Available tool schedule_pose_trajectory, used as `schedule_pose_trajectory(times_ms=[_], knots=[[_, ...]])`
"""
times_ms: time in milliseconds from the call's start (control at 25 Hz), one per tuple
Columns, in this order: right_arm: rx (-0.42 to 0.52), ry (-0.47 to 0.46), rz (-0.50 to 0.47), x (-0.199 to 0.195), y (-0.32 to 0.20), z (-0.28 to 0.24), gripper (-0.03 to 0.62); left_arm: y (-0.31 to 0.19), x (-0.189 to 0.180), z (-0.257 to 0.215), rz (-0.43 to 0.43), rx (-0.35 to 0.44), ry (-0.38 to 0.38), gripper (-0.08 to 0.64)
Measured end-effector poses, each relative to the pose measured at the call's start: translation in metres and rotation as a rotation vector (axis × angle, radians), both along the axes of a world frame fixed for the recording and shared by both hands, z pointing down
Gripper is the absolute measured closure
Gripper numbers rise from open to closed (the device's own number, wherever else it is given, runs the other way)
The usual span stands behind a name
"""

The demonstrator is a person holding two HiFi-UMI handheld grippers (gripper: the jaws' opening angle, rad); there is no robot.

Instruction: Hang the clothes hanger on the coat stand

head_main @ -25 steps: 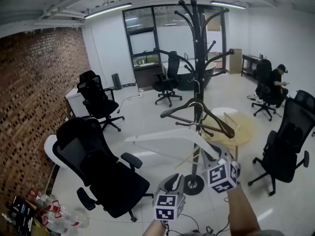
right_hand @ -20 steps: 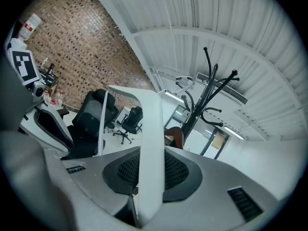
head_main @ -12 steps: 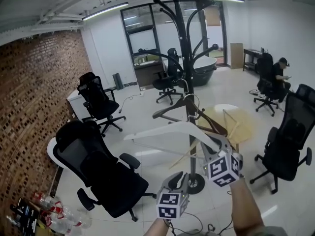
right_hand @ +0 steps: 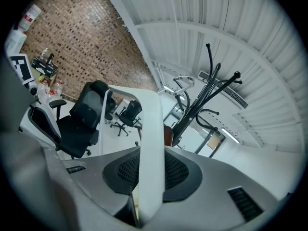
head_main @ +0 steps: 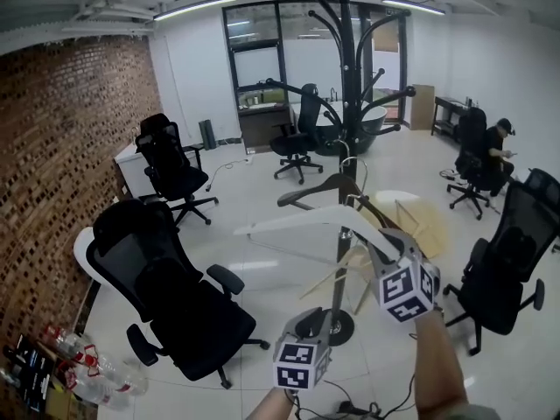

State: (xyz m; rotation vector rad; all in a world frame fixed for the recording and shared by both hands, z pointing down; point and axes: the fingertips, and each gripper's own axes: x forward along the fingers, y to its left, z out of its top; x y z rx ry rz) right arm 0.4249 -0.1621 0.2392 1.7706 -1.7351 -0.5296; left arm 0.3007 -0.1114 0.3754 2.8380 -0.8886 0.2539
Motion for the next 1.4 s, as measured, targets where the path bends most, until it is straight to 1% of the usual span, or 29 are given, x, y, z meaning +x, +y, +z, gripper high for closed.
schedule_pose_trajectory(times_ms=[120,240,360,480,680,840,1160,1400], knots=[[0.001,0.007,-0.023,0.02,-0.012,-0.009,0.512,-0.011,0.018,-0.009,-0.032,0.032,-0.005,0.485],[-0.005,0.018,-0.062,0.053,-0.028,-0.02,0.512,-0.023,0.057,-0.026,-0.071,0.048,0.011,0.485],[-0.015,0.034,-0.085,0.081,-0.038,-0.02,0.512,-0.023,0.092,-0.03,-0.078,0.074,0.012,0.485],[-0.016,0.033,-0.104,0.095,-0.054,-0.022,0.512,-0.03,0.107,-0.026,-0.096,0.081,0.005,0.485],[-0.02,0.033,-0.149,0.12,-0.085,-0.037,0.512,-0.057,0.134,-0.037,-0.145,0.085,0.001,0.485],[-0.029,0.033,-0.167,0.127,-0.103,-0.032,0.514,-0.071,0.139,-0.033,-0.17,0.086,-0.004,0.485],[-0.048,0.039,-0.191,0.132,-0.139,-0.03,0.512,-0.103,0.134,-0.029,-0.212,0.072,-0.015,0.485],[-0.058,0.05,-0.202,0.126,-0.159,-0.027,0.512,-0.123,0.127,-0.029,-0.226,0.068,-0.016,0.485]])
